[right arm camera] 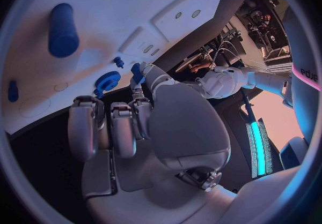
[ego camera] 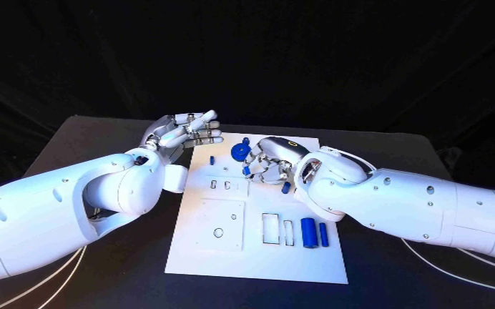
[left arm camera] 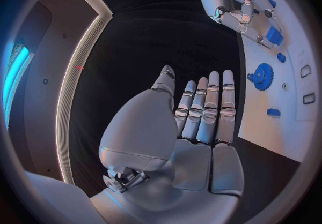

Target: Assemble the parts on the task board

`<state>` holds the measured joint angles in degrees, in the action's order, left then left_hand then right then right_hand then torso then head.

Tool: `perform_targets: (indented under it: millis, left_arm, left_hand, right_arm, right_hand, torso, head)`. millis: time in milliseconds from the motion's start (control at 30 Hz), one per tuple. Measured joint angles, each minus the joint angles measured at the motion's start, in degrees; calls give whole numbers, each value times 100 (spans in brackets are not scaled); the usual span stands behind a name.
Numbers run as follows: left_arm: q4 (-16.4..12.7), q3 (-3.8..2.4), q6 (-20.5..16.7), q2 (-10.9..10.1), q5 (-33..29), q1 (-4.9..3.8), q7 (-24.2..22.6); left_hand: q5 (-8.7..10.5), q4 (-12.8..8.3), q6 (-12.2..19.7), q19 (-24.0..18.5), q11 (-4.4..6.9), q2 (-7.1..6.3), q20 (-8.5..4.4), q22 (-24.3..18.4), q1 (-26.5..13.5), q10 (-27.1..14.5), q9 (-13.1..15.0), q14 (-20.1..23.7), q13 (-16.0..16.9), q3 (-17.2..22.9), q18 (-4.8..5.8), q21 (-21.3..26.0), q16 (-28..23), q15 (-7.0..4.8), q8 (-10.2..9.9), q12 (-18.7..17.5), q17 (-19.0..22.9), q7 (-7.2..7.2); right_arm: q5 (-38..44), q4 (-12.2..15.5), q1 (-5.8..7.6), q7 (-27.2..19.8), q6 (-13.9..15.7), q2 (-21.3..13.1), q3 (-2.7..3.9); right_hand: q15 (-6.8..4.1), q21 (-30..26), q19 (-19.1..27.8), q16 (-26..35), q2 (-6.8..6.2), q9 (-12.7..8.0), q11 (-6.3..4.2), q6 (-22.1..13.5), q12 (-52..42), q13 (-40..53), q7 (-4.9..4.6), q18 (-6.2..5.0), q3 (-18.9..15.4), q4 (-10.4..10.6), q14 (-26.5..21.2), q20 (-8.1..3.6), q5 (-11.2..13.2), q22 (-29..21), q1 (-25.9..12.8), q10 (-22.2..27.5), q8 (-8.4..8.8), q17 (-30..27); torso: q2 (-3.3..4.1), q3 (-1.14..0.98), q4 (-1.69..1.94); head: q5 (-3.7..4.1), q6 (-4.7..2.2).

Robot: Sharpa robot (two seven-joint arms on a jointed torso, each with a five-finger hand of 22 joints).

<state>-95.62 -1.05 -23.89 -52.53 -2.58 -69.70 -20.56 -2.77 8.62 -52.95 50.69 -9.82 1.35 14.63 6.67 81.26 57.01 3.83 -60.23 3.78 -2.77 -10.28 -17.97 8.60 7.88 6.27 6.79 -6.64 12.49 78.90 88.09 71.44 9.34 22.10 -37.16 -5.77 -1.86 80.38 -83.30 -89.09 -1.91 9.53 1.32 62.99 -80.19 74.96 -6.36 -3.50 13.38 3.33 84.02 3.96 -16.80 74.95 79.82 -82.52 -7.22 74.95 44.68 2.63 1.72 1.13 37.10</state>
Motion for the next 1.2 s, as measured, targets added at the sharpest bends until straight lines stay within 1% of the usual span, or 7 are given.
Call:
perform_targets:
  millis: [33,167,300,433,500,733,1200]
  left_arm:
    - [1,0,0,-2,0,0,0]
    - [4,2,0,-13,0,0,1]
    - [7,2,0,-16,0,0,1]
    - [7,2,0,-16,0,0,1]
    - [7,2,0,-16,0,0,1]
    - [8,2,0,-13,0,0,3]
    - [16,3,2,-10,0,0,8]
  left_hand:
    - [0,0,0,0,0,0,0,0,0,0,0,0,0,0,0,0,0,0,0,0,0,0]
    - [0,0,0,0,0,0,0,0,0,0,0,0,0,0,0,0,0,0,0,0,0,0]
    - [0,0,0,0,0,0,0,0,0,0,0,0,0,0,0,0,0,0,0,0,1,0]
    - [0,0,0,0,0,0,0,0,0,0,0,0,0,0,0,0,0,0,0,0,1,0]
    - [0,0,0,0,0,0,0,0,0,0,0,0,0,0,0,0,0,0,0,0,1,0]
    - [0,0,0,0,0,0,0,1,0,0,0,0,0,0,0,0,0,0,0,0,2,0]
    - [0,-16,0,0,0,0,0,1,0,0,0,-20,0,-16,0,0,-34,-20,0,0,-3,0]
  right_arm:
    - [82,-19,-24,51,-3,60,-9]
    - [297,-74,-121,193,-1,213,-30]
    - [444,-109,-213,299,13,335,-45]
    - [543,-115,-265,370,40,404,-49]
    - [578,-115,-279,393,54,430,-50]
    - [665,-141,-300,451,92,502,-51]
    - [719,-252,-318,482,121,597,-47]
  right_hand:
    - [0,0,0,0,-14,0,0,0,0,0,0,0,0,0,0,0,0,0,-14,0,0,0]
    - [0,0,0,0,-66,0,0,0,0,-1,0,0,0,0,0,0,-2,0,-70,0,0,0]
    - [0,0,0,0,-74,0,0,0,0,-1,1,0,16,16,0,0,-27,-1,-90,0,-1,-1]
    - [0,0,0,0,-104,1,0,0,0,-1,1,0,16,16,0,0,-27,-1,-121,0,-32,-1]
    - [0,0,0,0,-97,1,0,0,0,-1,1,0,16,17,0,0,-27,-1,-128,0,-33,-1]
    - [0,0,0,0,-85,1,0,-8,0,-1,10,0,15,17,0,0,-27,-2,-160,0,-33,-2]
    - [0,-1,0,0,-113,44,0,-8,0,-2,11,0,15,17,0,0,-26,-3,-189,1,-31,-2]
  torso:
    - [0,3,-2]
    - [1,3,-1]
    - [4,3,-1]
    - [7,-3,-2]
    - [7,-7,-5]
    - [7,-10,-13]
    - [4,-10,-9]
  head:
    - [-11,2]
    - [-32,25]
    - [-61,48]
    - [-79,66]
    - [-85,75]
    - [-91,92]
    - [-77,107]
